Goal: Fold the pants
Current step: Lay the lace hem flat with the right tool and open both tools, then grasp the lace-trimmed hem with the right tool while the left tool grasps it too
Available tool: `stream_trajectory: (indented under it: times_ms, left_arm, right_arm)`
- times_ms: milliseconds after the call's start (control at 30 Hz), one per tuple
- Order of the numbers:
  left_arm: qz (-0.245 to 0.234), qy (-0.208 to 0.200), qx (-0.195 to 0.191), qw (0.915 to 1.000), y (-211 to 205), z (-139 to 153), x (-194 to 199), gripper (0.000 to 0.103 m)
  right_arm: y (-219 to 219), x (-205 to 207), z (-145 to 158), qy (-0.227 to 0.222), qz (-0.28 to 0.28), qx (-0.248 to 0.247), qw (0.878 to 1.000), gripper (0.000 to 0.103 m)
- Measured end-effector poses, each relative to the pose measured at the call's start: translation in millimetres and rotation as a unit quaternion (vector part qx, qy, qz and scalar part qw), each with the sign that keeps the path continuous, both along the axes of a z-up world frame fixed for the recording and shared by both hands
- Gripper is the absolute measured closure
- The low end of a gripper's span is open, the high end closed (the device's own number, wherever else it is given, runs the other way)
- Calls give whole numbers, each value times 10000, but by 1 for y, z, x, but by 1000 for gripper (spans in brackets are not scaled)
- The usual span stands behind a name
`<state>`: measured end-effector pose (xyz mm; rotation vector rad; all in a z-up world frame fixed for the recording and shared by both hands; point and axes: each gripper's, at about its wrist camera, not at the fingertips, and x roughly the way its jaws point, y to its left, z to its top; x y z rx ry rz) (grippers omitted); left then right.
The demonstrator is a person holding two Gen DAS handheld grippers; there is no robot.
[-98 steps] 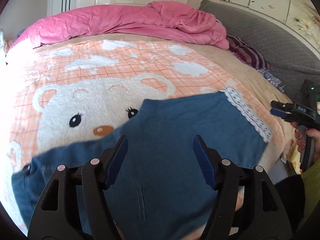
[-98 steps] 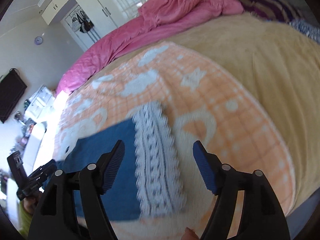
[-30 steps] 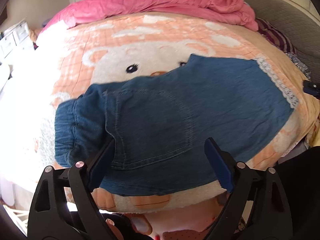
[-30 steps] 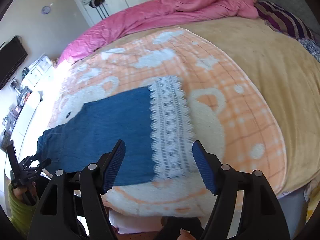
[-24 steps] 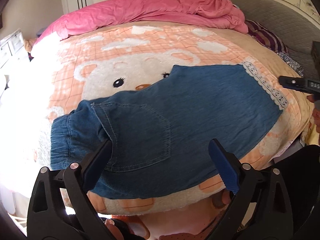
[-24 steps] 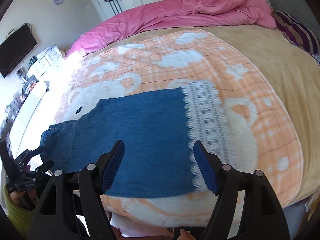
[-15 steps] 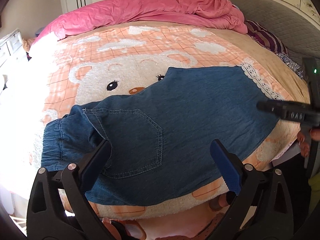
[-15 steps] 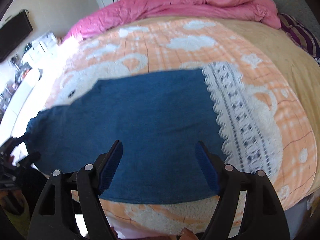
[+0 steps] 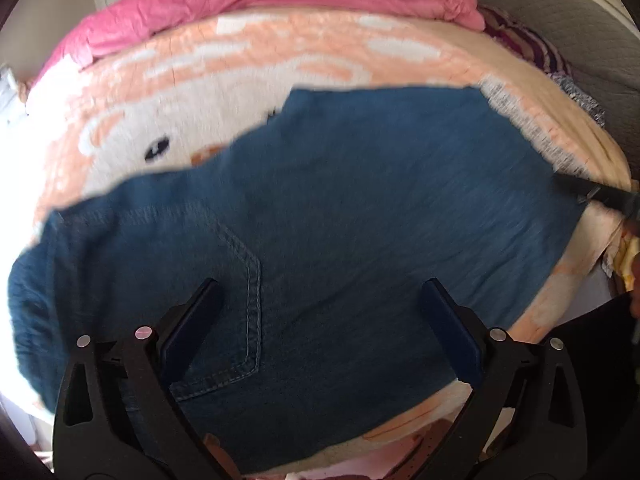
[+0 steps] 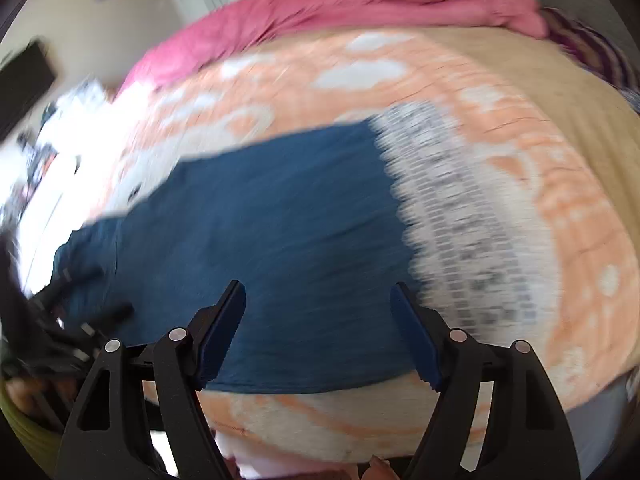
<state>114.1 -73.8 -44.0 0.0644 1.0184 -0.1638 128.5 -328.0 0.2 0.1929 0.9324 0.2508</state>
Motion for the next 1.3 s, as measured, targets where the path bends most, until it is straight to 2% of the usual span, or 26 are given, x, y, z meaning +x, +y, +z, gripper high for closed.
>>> stream_trajectory:
  times_ms: [67,100,133,267,367,500,700,767,833,867,900,1000,1100,1133,1167,1233,1300]
  left_arm:
    - [-110,-132,34,9998,1,-7,-4,10]
    - [-131,-154,51,9998,1,-6,-5,10]
    - [-127,-158,33,9998,1,-5,-5,10]
    - [-64,-233,-119,9996,5,4,-10,10]
    - [-130,-358,-500,9980,2,27,-12,10]
    - [-397,-575,-467,9965,-20,51,4,10]
    - [-843,-624,-292,9941,-71,72,55,10]
    - [-1004,-516,42,9936,-92,72,75,10]
    - [-1121,-498,264,9921,-107,72,95,10]
    - [-1185,-426,305,9916,-114,70,108,10]
    - [-1215,-313,253,9918,-119,68,121,10]
    - [-1444,-66,-22,9895,-136,58,154,10]
    - [-1662,108,132,9859,-154,41,182,10]
    - [-1734,234,29,9846,-159,35,191,14]
    - [-1799,384,-241,9826,-161,29,201,19]
    - [-1944,548,-661,9772,-164,21,215,23]
    - [-2193,788,-1046,9668,-168,11,227,27]
  right_arm:
    - [-20,-3,6,-150,-490,106,9986,28]
    - [-29,-6,8,-199,-679,177,9973,20]
    - [-42,-9,10,-275,-943,323,9946,18]
    - [-75,-15,10,-309,-1526,724,9851,18]
    - [-96,-14,1,-117,-1782,1153,9771,18]
    - [-101,-9,-15,272,-1684,1441,9748,18]
    - [-84,-5,-23,569,-1423,1179,9811,18]
    - [-78,-4,-24,588,-1365,1019,9836,19]
    - [-69,-2,-26,623,-1113,1008,9867,39]
    - [-65,0,-29,674,-1021,1056,9869,42]
    - [-63,0,-30,713,-964,1093,9868,50]
    - [-65,-1,-29,665,-994,1224,9852,56]
    - [-67,0,-33,684,-1092,1327,9827,59]
    - [-68,1,-34,699,-1128,1363,9817,59]
    - [-69,2,-34,693,-1150,1391,9811,59]
    - [-71,3,-34,679,-1169,1437,9803,59]
    - [-72,3,-34,643,-1184,1401,9809,64]
